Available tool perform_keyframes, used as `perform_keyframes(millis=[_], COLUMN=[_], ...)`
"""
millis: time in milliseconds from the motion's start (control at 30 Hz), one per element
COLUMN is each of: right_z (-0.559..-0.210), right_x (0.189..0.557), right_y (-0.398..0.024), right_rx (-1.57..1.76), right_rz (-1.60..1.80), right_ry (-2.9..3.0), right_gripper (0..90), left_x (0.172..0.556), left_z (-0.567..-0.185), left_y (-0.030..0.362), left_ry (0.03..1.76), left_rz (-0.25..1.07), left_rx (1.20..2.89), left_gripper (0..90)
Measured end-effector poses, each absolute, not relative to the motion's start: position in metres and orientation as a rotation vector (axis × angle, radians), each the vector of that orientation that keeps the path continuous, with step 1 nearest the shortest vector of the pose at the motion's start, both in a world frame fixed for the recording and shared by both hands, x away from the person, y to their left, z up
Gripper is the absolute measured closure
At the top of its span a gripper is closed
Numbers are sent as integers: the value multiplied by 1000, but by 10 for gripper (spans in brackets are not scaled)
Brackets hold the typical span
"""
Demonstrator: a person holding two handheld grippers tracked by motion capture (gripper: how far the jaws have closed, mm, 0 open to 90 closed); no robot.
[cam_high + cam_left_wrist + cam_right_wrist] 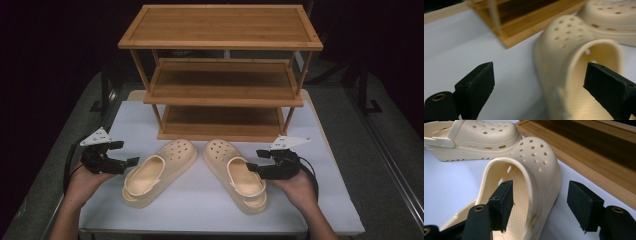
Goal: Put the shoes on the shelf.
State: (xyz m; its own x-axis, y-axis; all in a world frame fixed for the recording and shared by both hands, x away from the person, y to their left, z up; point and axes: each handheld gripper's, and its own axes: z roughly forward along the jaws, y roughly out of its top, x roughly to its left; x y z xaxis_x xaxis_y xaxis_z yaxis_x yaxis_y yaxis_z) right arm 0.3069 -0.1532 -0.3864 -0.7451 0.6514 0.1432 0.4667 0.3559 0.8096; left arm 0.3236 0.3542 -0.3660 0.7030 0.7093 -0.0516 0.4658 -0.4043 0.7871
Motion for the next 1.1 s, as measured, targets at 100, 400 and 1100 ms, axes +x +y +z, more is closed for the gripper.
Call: perform_keyframes(millis=[100,400,1100], right_z=[-387,-392,-402], right_x=[307,309,316], right_y=[-152,-145,-135], right_rx=[1010,991,972], right_rz=[1330,1314,1245], right_ry=[2420,2462,2482], right_gripper=[369,410,756], left_x=[322,322,327], left_z=[-364,-375,-381], left_y=[341,307,299], left_ry=[836,733,709], left_rz=[334,317,515], left_rx=[2093,2187,2302], left_gripper=[97,312,783])
